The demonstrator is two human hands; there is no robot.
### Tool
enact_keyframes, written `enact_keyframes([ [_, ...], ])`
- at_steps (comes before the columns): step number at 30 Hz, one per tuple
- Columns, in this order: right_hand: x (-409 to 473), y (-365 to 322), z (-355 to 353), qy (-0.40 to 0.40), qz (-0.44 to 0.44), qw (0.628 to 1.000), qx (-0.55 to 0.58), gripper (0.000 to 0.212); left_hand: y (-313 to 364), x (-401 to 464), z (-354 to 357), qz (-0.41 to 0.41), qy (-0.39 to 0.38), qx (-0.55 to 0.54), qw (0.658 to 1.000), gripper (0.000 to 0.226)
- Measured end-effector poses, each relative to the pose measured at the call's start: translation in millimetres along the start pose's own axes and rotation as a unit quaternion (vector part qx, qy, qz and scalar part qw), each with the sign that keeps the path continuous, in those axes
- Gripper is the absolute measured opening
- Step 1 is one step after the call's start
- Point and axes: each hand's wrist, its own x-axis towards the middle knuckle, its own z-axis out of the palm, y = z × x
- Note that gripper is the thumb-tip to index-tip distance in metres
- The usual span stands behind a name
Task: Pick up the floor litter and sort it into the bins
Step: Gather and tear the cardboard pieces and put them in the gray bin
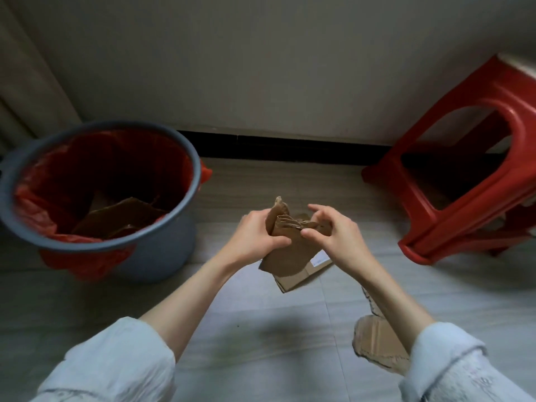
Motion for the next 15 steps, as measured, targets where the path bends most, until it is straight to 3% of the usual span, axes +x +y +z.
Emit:
enact_keyframes([
  [2, 3.7, -3.9, -0.6, 0.004, 0.003, 0.996, -0.093, 0.034, 1.0, 3.0, -11.9, 0.000, 0.007, 0.021, 1.000, 0.017],
  [4, 9.0, -10.4, -2.9, 0.012, 0.008, 0.994, -0.108, 0.042, 3.3, 6.7, -27.5, -0.004, 0.009, 0.017, 1.000, 0.019],
  [8, 22.6, -47.3, -7.7, 0.025, -0.053, 0.993, -0.100, 0.033, 18.5, 6.4, -61.2, 0.003, 0.024, -0.038, 0.999, 0.026],
  [12, 47.8, -90.6, -33.1, 0.043, -0.071, 0.996, -0.010, 0.030, 55.1, 10.2, -102.6, 0.051, 0.047, -0.082, 0.994, 0.028],
  [15, 60.8, -120.7, -32.3, 0.048, -0.058, 0.993, 0.088, 0.020, 56.7, 10.3, -155.4, 0.043, 0.099, -0.071, 0.992, 0.026],
])
